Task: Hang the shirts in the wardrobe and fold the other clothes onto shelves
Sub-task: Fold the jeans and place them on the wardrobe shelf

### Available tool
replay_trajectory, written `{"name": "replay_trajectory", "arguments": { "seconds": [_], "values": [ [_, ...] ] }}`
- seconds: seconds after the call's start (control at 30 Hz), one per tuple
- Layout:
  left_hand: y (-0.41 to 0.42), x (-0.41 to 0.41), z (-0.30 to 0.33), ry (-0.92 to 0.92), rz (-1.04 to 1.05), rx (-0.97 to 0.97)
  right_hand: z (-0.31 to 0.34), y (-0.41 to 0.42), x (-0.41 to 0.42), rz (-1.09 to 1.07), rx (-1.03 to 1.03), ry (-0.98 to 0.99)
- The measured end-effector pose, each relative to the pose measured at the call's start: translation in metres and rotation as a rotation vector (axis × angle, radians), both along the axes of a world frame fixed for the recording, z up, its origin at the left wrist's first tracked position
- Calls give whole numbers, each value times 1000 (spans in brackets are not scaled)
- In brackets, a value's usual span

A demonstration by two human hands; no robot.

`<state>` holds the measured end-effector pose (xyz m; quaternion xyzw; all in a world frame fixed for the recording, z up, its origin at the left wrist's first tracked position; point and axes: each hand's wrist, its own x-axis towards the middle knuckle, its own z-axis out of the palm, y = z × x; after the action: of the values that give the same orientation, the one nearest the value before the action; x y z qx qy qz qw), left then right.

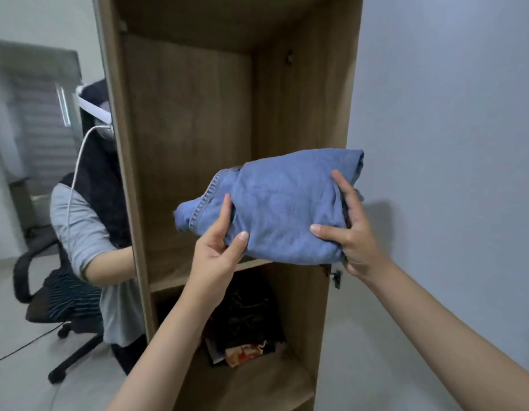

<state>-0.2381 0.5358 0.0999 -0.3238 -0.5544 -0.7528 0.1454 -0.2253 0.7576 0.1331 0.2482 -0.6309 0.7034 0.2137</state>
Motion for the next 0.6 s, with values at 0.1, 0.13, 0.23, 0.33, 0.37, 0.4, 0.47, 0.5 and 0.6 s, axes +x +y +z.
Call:
{"name": "replay_trajectory", "arguments": {
  "seconds": [0.1, 0.13, 0.23, 0.33, 0.37, 0.4, 0.47, 0.5, 0.6],
  "values": [
    [-7, -39, 17, 31, 63, 25, 26, -7, -49, 34, 49, 7],
    [-10, -51, 21, 37, 79, 20, 33, -9, -64, 44, 63, 4],
    [-16, -83, 28, 35, 129, 7, 47, -16, -104, 74, 89, -24],
    [-24, -115, 28, -34, 171, 13, 49, -27, -140, 120, 69, -72],
    [-26, -125, 27, -58, 182, 27, 47, -30, -154, 137, 51, -87],
    [-27, -135, 27, -76, 194, 37, 45, -34, -168, 147, 30, -102],
    [-29, -153, 27, -101, 224, 55, 40, -42, -200, 179, -6, -134],
    [-29, -161, 29, -120, 246, 75, 37, -46, -217, 204, -13, -151],
    [-34, -188, 34, -188, 373, 96, 35, -62, -270, 276, -2, -199]
  ]
}}
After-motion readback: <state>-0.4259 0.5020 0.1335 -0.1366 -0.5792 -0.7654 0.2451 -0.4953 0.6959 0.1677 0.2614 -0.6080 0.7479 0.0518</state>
